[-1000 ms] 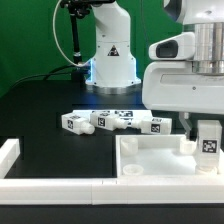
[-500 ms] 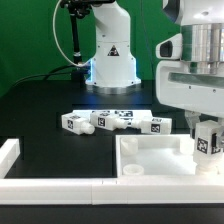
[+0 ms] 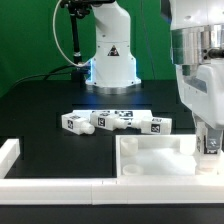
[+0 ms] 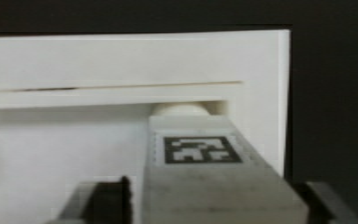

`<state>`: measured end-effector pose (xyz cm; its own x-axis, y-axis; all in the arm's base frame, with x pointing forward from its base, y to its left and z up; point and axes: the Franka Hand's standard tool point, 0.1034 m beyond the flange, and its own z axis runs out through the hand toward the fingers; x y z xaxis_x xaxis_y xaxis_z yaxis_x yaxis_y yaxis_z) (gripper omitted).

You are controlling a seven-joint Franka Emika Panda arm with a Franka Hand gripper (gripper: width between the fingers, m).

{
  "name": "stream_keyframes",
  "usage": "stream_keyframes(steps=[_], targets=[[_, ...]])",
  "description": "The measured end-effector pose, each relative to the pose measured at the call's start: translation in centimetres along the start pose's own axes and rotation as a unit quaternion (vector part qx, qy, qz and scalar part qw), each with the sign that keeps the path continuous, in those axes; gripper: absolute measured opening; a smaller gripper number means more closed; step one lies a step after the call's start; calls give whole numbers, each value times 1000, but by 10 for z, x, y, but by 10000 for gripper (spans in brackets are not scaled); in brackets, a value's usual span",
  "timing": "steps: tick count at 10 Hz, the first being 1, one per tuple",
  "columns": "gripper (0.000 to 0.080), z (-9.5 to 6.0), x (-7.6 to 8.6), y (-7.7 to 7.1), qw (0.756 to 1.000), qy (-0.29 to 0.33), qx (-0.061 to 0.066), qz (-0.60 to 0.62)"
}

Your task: Assemble one leg

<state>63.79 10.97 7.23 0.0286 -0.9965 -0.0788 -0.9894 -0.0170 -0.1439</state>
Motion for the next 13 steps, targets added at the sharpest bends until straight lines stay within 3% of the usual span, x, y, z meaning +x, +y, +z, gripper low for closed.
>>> stream_keyframes(steps=[1, 2, 5, 7, 8, 9, 11, 13], targets=[[534, -1, -4, 1, 997, 4, -11, -74], [614, -1, -4, -1, 984, 7, -11, -180], [648, 0, -9, 2, 938, 2, -18, -347], [649, 0, -6, 1, 912, 5, -20, -410], [649, -1, -1, -1, 848, 13, -26, -530], [649, -1, 5, -3, 800, 12, -28, -599], [649, 0, 5, -2, 821, 12, -27, -571], [385, 0, 5, -2, 825, 12, -27, -564]])
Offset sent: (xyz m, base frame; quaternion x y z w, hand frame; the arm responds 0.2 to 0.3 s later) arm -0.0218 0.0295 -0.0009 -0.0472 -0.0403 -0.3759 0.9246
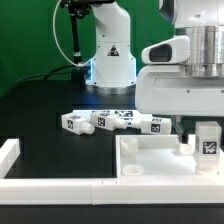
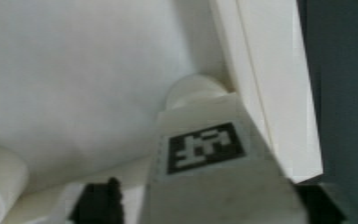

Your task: Assemble one leg

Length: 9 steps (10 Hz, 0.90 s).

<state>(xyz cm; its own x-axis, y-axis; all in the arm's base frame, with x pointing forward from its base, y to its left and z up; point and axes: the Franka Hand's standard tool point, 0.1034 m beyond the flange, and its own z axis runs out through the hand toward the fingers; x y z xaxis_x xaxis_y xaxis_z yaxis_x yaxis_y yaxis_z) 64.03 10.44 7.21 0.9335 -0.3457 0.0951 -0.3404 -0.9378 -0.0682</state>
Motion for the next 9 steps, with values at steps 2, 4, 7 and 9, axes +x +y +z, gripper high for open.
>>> stream_keyframes(steps=[2, 4, 7, 9], targets=[[285, 0, 0, 0, 997, 0, 0, 72], [285, 1, -1, -1, 987, 0, 0, 158], [285, 2, -2, -3, 916, -15, -13, 401], [285, 3, -2, -11, 801, -11, 4, 598]])
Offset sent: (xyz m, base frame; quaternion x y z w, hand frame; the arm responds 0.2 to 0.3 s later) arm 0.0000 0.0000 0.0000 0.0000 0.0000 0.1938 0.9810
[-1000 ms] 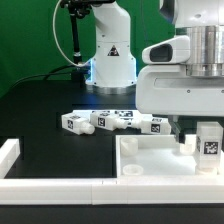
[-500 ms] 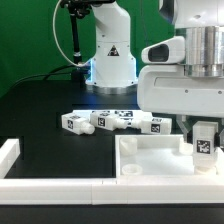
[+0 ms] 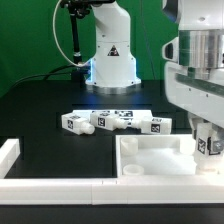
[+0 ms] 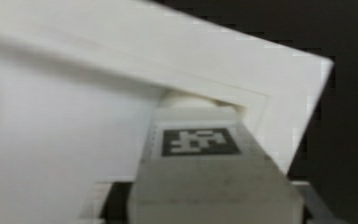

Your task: Assemble one leg

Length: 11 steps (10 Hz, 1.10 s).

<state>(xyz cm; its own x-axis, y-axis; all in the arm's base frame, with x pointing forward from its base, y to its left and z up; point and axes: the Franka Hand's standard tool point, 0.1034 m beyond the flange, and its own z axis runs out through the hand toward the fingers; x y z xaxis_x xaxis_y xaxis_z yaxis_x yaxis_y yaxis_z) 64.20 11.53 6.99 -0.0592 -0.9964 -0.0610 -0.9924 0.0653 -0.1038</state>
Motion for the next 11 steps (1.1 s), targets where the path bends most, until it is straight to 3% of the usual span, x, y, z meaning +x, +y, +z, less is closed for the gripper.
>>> stream_keyframes(steps=[2, 4, 5, 7, 11], targets=[[285, 0, 0, 0, 1000, -2, 0, 27], [528, 1, 0, 1, 1000, -2, 0, 24], [611, 0, 0, 0, 1000, 0, 0, -6], [642, 1, 2, 1, 977, -3, -1, -211], [649, 2, 2, 2, 946, -1, -2, -325]])
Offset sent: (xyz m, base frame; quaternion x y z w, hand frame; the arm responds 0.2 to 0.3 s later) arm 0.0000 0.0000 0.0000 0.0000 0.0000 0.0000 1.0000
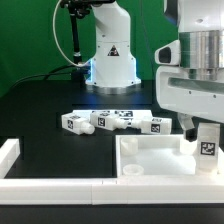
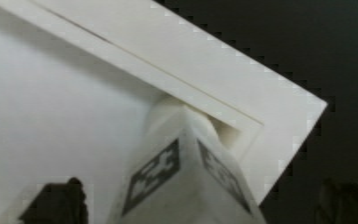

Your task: Assemble one leg

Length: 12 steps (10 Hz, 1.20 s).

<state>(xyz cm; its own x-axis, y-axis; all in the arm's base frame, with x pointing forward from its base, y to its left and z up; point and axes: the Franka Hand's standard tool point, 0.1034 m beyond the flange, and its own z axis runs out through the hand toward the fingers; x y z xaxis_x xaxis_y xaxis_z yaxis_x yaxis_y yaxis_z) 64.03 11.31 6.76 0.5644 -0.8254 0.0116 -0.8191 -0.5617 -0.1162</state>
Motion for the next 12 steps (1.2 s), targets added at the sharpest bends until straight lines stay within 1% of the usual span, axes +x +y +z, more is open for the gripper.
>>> stream_keyframes(steps=[1, 2, 5, 6, 7, 9, 10, 11, 12], targets=[[649, 0, 1, 0, 999, 2, -1, -40], [649, -1, 2, -1, 992, 10, -3, -122], [636, -1, 2, -1, 994, 10, -3, -109], [460, 0, 2, -1, 995, 10, -2, -95], [281, 0, 2, -1, 998, 10, -2, -59], [284, 0, 5, 1, 998, 11, -3, 60], [284, 1, 7, 1, 993, 9, -6, 119], [284, 1, 8, 2, 978, 3, -7, 206], [284, 1, 6, 1, 949, -4, -4, 315]])
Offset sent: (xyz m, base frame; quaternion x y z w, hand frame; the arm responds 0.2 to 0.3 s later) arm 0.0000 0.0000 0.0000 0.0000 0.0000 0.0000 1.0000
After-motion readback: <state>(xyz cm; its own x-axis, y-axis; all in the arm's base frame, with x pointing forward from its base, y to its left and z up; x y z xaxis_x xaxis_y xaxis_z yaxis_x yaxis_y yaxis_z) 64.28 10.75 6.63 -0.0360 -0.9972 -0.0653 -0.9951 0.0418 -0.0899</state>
